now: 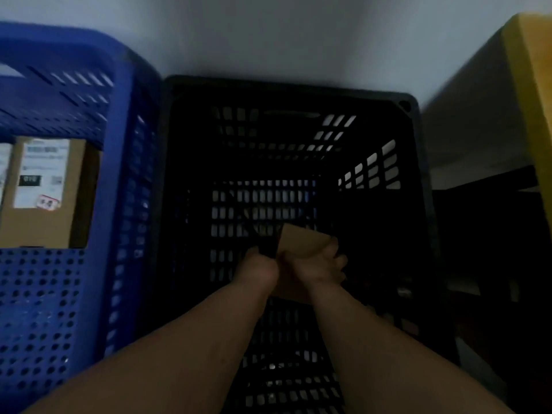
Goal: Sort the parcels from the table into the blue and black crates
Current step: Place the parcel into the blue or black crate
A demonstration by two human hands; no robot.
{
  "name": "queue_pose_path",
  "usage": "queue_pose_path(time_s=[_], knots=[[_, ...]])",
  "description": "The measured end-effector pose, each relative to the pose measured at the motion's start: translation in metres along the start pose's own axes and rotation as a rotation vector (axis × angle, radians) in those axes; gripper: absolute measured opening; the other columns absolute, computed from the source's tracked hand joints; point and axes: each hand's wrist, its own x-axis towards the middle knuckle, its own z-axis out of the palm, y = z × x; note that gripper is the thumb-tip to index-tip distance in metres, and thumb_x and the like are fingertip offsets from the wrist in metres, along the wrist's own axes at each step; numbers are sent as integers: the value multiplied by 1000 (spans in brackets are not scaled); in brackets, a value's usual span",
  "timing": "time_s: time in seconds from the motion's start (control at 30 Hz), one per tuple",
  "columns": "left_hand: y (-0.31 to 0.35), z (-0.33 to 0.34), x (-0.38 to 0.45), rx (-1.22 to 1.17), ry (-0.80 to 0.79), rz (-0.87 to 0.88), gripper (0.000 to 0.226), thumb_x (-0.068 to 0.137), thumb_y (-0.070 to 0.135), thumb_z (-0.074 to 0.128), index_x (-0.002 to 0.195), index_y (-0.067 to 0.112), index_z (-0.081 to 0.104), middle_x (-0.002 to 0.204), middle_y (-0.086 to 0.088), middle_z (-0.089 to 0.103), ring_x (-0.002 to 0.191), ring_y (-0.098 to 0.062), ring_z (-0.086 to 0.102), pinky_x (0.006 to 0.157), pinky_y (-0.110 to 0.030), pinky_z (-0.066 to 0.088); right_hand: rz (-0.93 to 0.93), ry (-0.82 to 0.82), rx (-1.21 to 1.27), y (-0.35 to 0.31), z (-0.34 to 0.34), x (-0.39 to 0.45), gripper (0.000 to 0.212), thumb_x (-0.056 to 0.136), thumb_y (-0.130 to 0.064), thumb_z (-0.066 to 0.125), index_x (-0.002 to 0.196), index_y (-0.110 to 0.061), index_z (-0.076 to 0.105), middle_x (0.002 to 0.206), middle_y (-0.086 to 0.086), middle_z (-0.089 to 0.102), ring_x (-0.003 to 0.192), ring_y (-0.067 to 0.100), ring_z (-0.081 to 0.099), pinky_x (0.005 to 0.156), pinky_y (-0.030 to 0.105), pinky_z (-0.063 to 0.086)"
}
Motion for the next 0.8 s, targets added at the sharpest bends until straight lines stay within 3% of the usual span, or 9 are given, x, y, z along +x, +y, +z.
queue_pose_path(time_s=[0.2,0.27,0.33,0.43,0.53,0.6,0.7,0.77,0.8], knots=[[-15,21,22,-175,-130,-142,40,107,10,29,144,-3,38,146,-19,44,132,-33,45,110,-34,37,-9,23,6,1,25,10,144,60,-63,82,150,-30,-26,156,7,9,141,34,20,109,52,34],[-18,19,13,-225,-116,-137,36,106,8,33,136,-3,49,133,-18,56,121,-34,55,94,-30,49,-4,12,-22,4,21,13,143,60,-61,82,149,-32,-27,153,8,12,137,35,23,108,55,36],[-17,12,-4,-299,-122,-134,26,104,7,38,116,8,61,109,-13,66,97,-29,64,74,-26,57,-1,-15,38,5,9,12,138,64,-54,82,150,-31,-23,151,10,16,136,37,26,106,52,39],[-10,-7,-28,-314,-47,-70,21,99,8,48,115,16,59,100,-5,66,93,-24,64,83,-33,57,-15,-106,414,4,-14,0,129,62,-40,85,153,-33,-5,149,11,30,128,36,42,99,51,47],[1,-34,-56,-362,29,-14,51,100,23,53,148,22,36,120,-4,58,103,-22,59,91,-36,52,-35,-281,794,1,-41,-33,107,63,-34,87,148,-38,23,126,6,57,109,32,58,93,58,51],[9,-52,-78,-418,4,-53,56,101,38,49,152,26,28,137,-6,51,112,-24,54,96,-40,48,-19,-444,966,-4,-63,-57,94,59,-37,88,142,-30,44,121,8,66,109,34,63,93,59,51],[17,-73,-119,-506,-78,-65,58,98,54,43,146,22,42,140,-1,51,115,-23,52,103,-42,42,-1,-679,1155,-9,-96,-99,61,69,-35,71,126,-14,63,118,17,69,112,39,62,101,56,45],[21,-81,-148,-543,-181,-38,57,91,59,49,137,26,53,135,2,58,123,-25,51,105,-47,38,-25,-779,1213,-8,-113,-129,53,76,-34,61,122,-7,65,116,22,69,111,42,61,98,54,45],[24,-83,-164,-559,-228,-27,54,85,59,56,129,28,60,125,1,66,119,-25,56,100,-46,42,-35,-826,1230,-7,-119,-143,53,78,-35,58,122,-6,65,118,24,68,112,43,60,97,54,45]])
